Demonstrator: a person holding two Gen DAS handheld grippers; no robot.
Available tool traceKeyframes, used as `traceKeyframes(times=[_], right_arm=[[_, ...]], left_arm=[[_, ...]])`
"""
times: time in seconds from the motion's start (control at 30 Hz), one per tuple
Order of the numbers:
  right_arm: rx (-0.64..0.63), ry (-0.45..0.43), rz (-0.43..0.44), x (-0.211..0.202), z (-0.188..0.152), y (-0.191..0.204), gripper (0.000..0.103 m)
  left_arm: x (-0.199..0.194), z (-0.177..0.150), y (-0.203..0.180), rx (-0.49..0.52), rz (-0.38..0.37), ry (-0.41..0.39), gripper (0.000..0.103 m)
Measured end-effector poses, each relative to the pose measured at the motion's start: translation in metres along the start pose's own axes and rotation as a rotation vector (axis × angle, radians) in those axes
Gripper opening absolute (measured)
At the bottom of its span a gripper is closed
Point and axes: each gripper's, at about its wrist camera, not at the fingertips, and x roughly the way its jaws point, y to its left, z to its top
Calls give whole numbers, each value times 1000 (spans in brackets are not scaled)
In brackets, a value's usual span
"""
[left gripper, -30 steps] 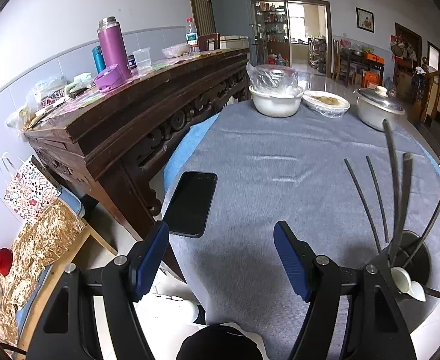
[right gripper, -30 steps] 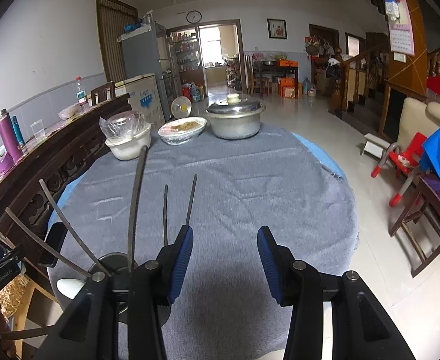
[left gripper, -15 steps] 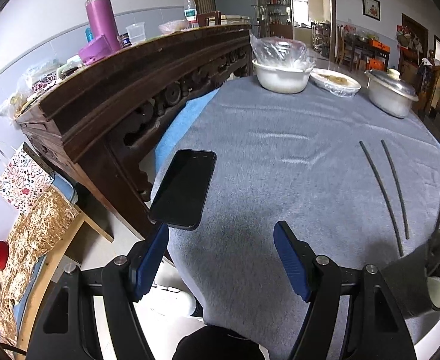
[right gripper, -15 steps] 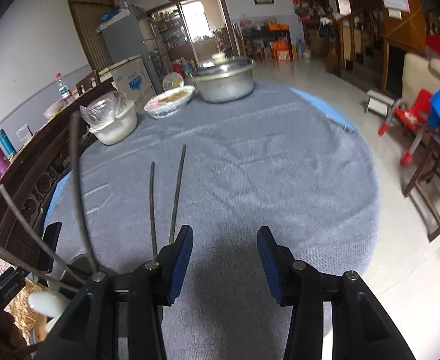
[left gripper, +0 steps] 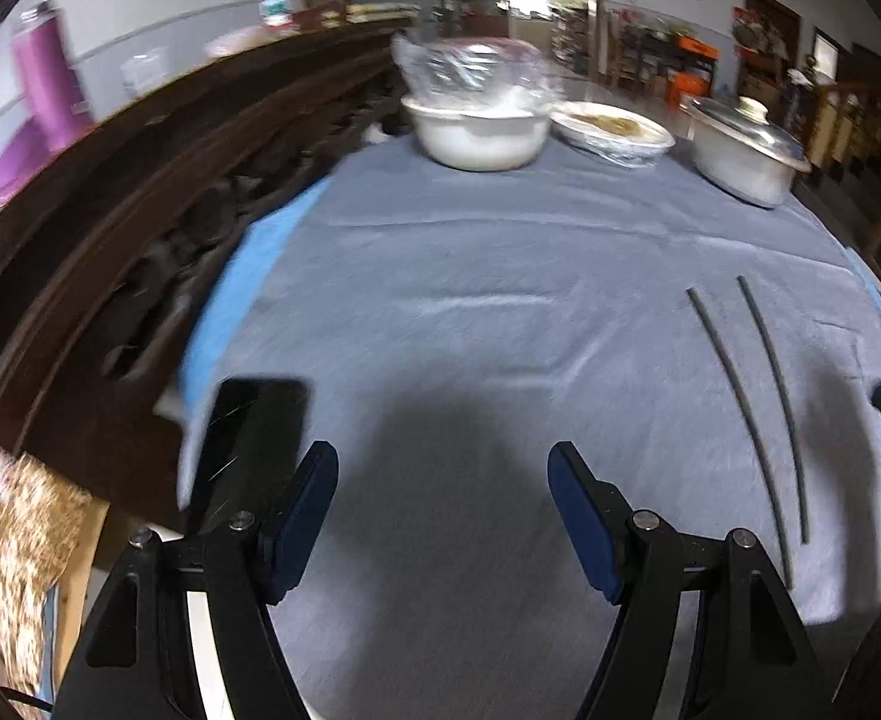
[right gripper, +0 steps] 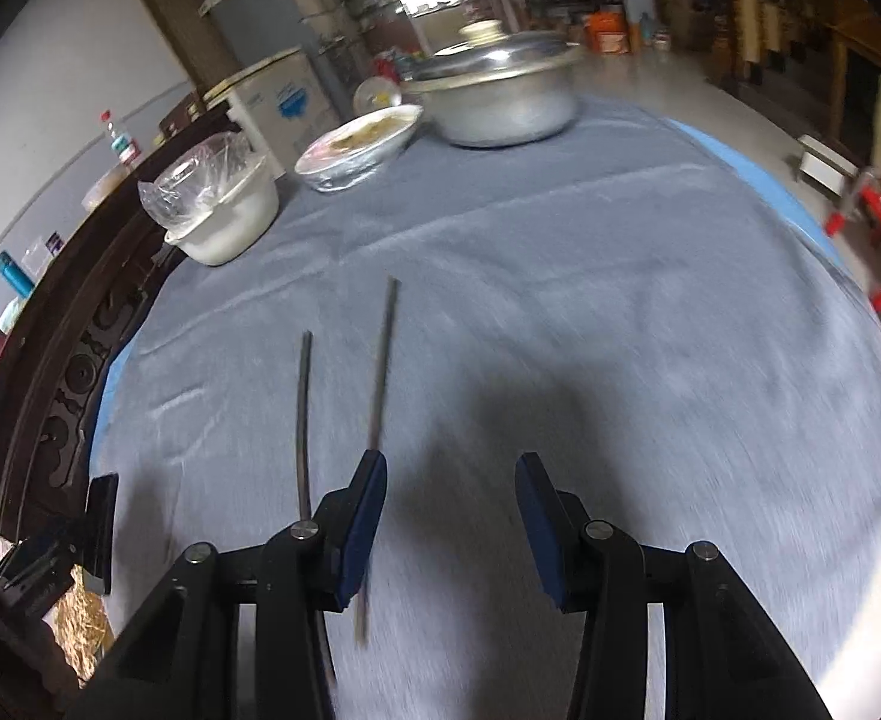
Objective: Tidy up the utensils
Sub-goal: 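Close the right tool on one chopstick while the left tool grasps the other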
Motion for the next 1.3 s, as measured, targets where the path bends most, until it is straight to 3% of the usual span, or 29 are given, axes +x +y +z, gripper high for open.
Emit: traceKeyframes(times=[0.2, 0.4, 0.47, 0.5, 0.6, 0.83, 1.0, 1.17, 1.23, 1.3], right_arm=[[-10, 108, 28, 69, 64, 19, 48], [-12, 179, -14, 117, 92, 36, 47], [-17, 213, -58, 130, 94, 39, 36], [-27, 191, -82, 129, 95, 40, 23], [-54, 196, -71, 127, 94, 39, 9], [-35, 187, -63, 102, 82, 7, 6], [-6, 190, -33, 87, 66, -20, 6], [10, 193, 19, 78, 54, -32, 6], [12, 177, 42, 71, 51, -32, 6], [11, 152, 66, 61, 49, -31, 6]], left_arm=[[34, 34, -21, 27, -118, 80, 73], [50, 54, -38, 26, -228, 132, 73], [55, 60, -44, 29, -263, 149, 73], [58, 63, -48, 31, -275, 155, 72], [65, 70, -64, 54, -319, 175, 56], [93, 90, -110, 89, -407, 227, 52], [113, 97, -138, 115, -400, 265, 52], [123, 99, -159, 150, -394, 267, 35], [125, 100, -161, 147, -395, 261, 14], [127, 99, -162, 152, -396, 257, 7]])
